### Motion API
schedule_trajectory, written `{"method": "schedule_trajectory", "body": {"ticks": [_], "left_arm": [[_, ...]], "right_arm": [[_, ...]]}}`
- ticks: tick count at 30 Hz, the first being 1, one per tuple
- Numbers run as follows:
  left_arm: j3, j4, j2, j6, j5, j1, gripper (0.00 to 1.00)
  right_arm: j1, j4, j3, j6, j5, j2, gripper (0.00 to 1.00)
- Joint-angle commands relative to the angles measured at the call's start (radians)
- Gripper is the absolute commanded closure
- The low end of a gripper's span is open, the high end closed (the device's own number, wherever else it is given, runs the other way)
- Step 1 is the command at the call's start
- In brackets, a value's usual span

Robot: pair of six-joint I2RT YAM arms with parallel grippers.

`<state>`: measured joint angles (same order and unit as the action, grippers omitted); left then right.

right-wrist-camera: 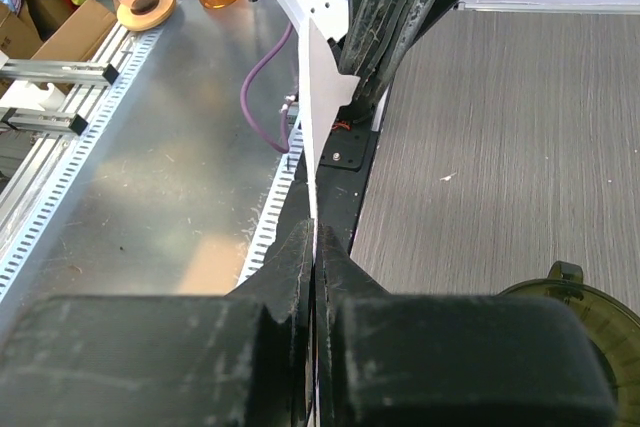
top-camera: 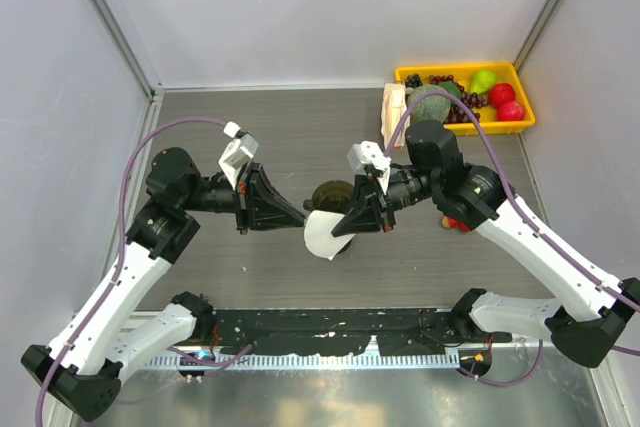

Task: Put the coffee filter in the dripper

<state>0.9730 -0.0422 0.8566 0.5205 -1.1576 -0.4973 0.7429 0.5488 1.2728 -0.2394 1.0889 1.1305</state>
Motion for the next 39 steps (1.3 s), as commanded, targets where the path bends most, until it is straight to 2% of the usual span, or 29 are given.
{"method": "schedule_trajectory", "body": {"ticks": [1, 25, 30, 39], "left_arm": [[0.003, 0.036, 0.015, 0.021, 0.016, -0.018, 1.00], [-0.013, 0.067, 0.048, 0.049, 0.033, -0.069, 1.00], [-0.007, 0.090, 0.073, 0.073, 0.078, -0.070, 1.00], [-0.003, 0.094, 0.064, 0.078, 0.050, -0.061, 1.00]], "right_arm": [[0.012, -0.015, 0.049, -0.017, -0.007, 0.009, 0.95], [0.023, -0.062, 0.085, 0.029, -0.090, 0.055, 0.95], [0.013, -0.133, 0.083, 0.126, -0.064, 0.080, 0.95], [0.003, -0.147, 0.074, 0.124, -0.032, 0.078, 0.95]]}}
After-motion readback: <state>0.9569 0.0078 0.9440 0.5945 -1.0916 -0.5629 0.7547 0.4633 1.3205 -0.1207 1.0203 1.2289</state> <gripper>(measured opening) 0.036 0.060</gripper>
